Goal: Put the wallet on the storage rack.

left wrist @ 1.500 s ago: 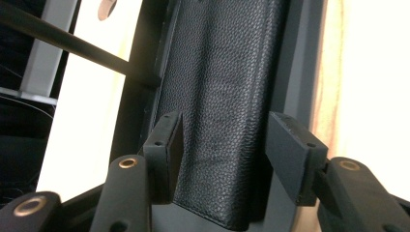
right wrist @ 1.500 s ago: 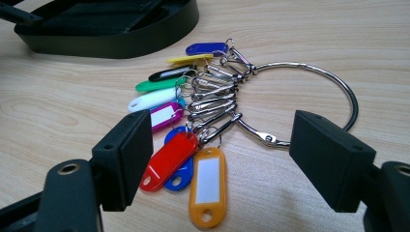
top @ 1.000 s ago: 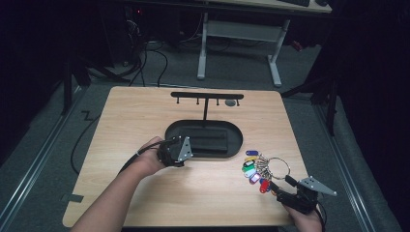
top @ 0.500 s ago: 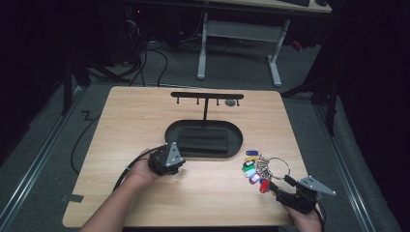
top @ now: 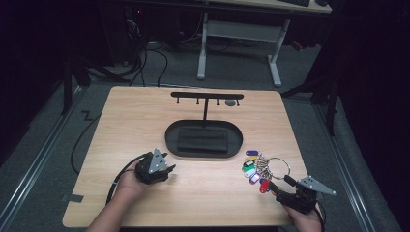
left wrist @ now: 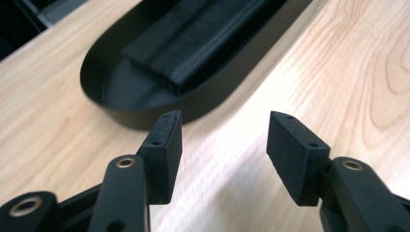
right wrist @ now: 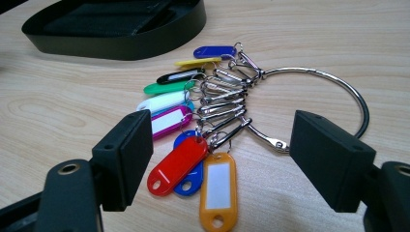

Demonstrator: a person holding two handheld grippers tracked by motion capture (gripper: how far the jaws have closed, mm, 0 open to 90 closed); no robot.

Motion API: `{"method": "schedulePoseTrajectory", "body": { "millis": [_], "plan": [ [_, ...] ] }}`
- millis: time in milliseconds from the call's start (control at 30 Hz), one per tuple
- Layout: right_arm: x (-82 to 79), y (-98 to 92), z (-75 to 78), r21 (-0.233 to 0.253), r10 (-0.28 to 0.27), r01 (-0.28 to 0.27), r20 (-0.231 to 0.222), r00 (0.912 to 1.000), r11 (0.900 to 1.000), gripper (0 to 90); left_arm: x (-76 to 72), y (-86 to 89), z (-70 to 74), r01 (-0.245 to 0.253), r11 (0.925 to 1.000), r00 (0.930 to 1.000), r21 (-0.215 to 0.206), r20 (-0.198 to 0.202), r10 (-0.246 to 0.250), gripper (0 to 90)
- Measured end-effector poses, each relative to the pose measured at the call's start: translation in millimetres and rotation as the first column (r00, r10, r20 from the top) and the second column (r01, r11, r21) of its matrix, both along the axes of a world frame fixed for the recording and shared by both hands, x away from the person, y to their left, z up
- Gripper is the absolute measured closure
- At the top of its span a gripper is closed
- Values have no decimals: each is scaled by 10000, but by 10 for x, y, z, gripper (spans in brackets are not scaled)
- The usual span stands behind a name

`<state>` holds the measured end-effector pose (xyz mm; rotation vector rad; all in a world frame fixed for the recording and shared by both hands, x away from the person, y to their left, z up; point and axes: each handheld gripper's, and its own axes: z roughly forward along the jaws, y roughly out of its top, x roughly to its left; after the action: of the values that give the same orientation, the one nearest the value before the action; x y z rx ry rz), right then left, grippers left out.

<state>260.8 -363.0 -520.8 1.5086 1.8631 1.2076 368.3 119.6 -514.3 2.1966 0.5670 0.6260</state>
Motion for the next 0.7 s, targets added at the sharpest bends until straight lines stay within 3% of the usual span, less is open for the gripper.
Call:
{"method": "schedulePoseTrajectory", "body": {
  "millis": [167, 333, 467, 533, 700],
  "plan": [
    [-4, -20, 11, 29, -11, 11, -31, 10000, 10000, 250, -202, 181, 38, -551, 9976, 9984, -415, 67, 554, 460],
    [0, -22, 28, -93, 79, -81, -233, 9997, 9999, 268, -426, 388, 47, -1109, 9863, 9927, -1220, -616, 1040, 440],
    [9, -11, 56, -330, 69, -82, -413, 9991, 9994, 310, -557, 480, -3, -1331, 9810, 9859, -1412, -1202, 1164, 422],
    [19, -14, 78, -502, 4, -34, -584, 9983, 9987, 344, -592, 502, -11, -1340, 9813, 9856, -1380, -1215, 1175, 407],
    [81, -41, 150, -1102, -297, 143, -1392, 9898, 9938, 438, -644, 525, 34, -1070, 9852, 9923, -1335, -758, 975, 392]
  ]
}}
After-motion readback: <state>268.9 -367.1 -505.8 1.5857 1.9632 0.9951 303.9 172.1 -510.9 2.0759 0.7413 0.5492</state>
